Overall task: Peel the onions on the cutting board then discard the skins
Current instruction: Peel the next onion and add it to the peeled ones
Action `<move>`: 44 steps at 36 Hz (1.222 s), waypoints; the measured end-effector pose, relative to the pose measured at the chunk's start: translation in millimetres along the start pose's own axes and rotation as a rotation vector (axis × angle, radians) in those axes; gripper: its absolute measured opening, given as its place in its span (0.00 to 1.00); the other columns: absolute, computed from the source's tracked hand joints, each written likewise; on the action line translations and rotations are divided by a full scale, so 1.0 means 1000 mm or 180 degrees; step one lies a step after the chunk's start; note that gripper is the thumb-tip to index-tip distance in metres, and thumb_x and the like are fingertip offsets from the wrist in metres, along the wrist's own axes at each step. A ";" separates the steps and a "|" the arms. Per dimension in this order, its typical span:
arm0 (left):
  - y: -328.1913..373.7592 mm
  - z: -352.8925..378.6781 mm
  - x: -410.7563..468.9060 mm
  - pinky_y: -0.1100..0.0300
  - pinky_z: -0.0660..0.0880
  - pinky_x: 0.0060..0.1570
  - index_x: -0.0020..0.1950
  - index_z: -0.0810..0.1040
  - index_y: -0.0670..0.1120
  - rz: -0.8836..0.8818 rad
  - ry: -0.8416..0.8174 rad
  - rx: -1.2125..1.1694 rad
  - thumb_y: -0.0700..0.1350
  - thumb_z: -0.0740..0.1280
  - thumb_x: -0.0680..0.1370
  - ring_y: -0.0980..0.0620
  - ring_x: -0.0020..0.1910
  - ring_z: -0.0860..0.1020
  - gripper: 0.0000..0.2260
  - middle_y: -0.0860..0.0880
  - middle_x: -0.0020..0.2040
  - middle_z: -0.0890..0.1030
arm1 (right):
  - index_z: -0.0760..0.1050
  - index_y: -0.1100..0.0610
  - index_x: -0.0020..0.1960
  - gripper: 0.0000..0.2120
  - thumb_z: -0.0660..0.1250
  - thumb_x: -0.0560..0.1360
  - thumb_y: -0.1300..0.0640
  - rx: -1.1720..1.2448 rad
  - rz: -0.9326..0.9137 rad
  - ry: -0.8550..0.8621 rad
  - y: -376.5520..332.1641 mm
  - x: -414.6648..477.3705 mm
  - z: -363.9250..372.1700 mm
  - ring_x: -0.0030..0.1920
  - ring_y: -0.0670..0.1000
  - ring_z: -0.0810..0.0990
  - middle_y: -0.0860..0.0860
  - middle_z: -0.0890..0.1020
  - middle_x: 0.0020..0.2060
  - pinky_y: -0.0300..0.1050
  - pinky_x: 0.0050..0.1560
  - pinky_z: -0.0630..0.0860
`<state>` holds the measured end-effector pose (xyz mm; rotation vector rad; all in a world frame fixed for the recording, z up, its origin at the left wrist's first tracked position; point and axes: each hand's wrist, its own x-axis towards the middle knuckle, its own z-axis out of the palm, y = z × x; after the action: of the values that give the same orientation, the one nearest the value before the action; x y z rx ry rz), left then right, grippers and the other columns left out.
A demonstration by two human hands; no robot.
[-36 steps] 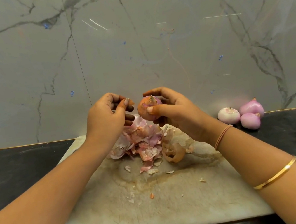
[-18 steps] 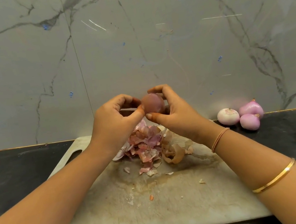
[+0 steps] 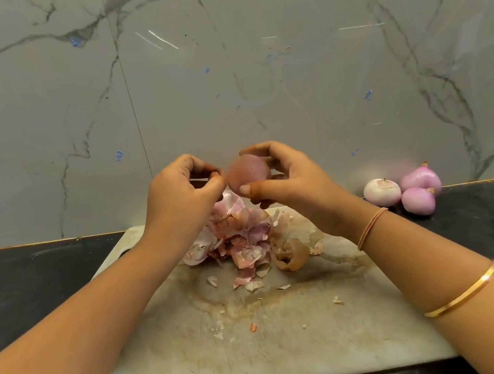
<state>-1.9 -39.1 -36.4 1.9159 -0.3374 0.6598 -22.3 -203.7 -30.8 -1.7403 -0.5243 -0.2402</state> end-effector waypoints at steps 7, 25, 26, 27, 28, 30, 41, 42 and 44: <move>-0.008 -0.005 0.006 0.45 0.81 0.43 0.40 0.77 0.47 -0.0272 0.0000 0.0073 0.40 0.68 0.75 0.47 0.37 0.83 0.04 0.48 0.38 0.83 | 0.72 0.59 0.60 0.23 0.67 0.65 0.58 0.1003 0.0323 -0.0124 -0.001 0.003 -0.004 0.34 0.48 0.77 0.56 0.77 0.47 0.39 0.35 0.75; 0.005 -0.002 -0.005 0.65 0.78 0.49 0.57 0.74 0.52 0.1665 -0.0670 -0.0063 0.45 0.69 0.73 0.57 0.52 0.77 0.14 0.57 0.54 0.74 | 0.76 0.62 0.53 0.18 0.62 0.69 0.52 0.1547 0.0808 -0.0178 -0.002 0.001 -0.008 0.32 0.48 0.72 0.56 0.76 0.40 0.39 0.33 0.73; 0.005 -0.002 -0.005 0.65 0.78 0.49 0.57 0.74 0.52 0.1694 -0.0631 -0.0057 0.44 0.69 0.73 0.58 0.52 0.77 0.13 0.57 0.53 0.74 | 0.76 0.62 0.53 0.16 0.61 0.72 0.52 0.1534 0.0826 -0.0202 -0.003 0.000 -0.007 0.31 0.48 0.72 0.55 0.76 0.39 0.39 0.33 0.72; 0.004 -0.002 -0.005 0.64 0.78 0.50 0.56 0.74 0.51 0.1713 -0.0598 -0.0047 0.43 0.68 0.73 0.58 0.52 0.77 0.13 0.57 0.52 0.74 | 0.76 0.62 0.52 0.14 0.60 0.74 0.53 0.1525 0.0854 -0.0216 -0.003 0.000 -0.007 0.31 0.48 0.72 0.55 0.76 0.38 0.38 0.32 0.72; 0.003 -0.002 -0.004 0.62 0.78 0.51 0.56 0.74 0.51 0.1737 -0.0569 -0.0019 0.43 0.68 0.74 0.58 0.51 0.78 0.12 0.56 0.52 0.75 | 0.76 0.62 0.52 0.14 0.60 0.75 0.53 0.1538 0.0882 -0.0226 -0.004 -0.001 -0.006 0.31 0.48 0.71 0.54 0.76 0.38 0.38 0.32 0.71; 0.002 -0.002 -0.004 0.59 0.79 0.51 0.57 0.74 0.50 0.1792 -0.0530 0.0049 0.42 0.67 0.74 0.57 0.51 0.78 0.12 0.54 0.52 0.76 | 0.75 0.62 0.50 0.13 0.60 0.74 0.53 0.1586 0.0912 -0.0227 -0.005 -0.001 -0.006 0.31 0.48 0.71 0.54 0.76 0.36 0.38 0.31 0.71; 0.000 -0.002 -0.004 0.59 0.80 0.48 0.54 0.77 0.41 0.2056 -0.0234 0.0321 0.40 0.66 0.75 0.52 0.50 0.78 0.09 0.48 0.52 0.78 | 0.73 0.61 0.51 0.13 0.54 0.79 0.54 0.1707 0.0958 -0.0271 -0.010 -0.004 -0.005 0.30 0.47 0.70 0.54 0.81 0.33 0.38 0.31 0.70; 0.000 -0.002 -0.003 0.60 0.79 0.48 0.53 0.78 0.40 0.2095 -0.0200 0.0367 0.40 0.66 0.75 0.52 0.50 0.78 0.08 0.48 0.51 0.77 | 0.72 0.61 0.52 0.13 0.54 0.79 0.54 0.1710 0.0952 -0.0280 -0.011 -0.004 -0.004 0.30 0.48 0.70 0.54 0.81 0.33 0.37 0.31 0.70; 0.000 -0.002 -0.003 0.61 0.79 0.48 0.52 0.78 0.40 0.2091 -0.0183 0.0355 0.40 0.66 0.75 0.52 0.50 0.78 0.08 0.48 0.51 0.77 | 0.72 0.61 0.52 0.13 0.54 0.79 0.54 0.1715 0.0946 -0.0284 -0.011 -0.004 -0.004 0.31 0.48 0.70 0.53 0.81 0.32 0.37 0.32 0.70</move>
<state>-5.4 -37.4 -37.5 1.9269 -1.0082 1.0649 -30.4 -206.6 -22.1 -1.2808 -0.3458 0.1796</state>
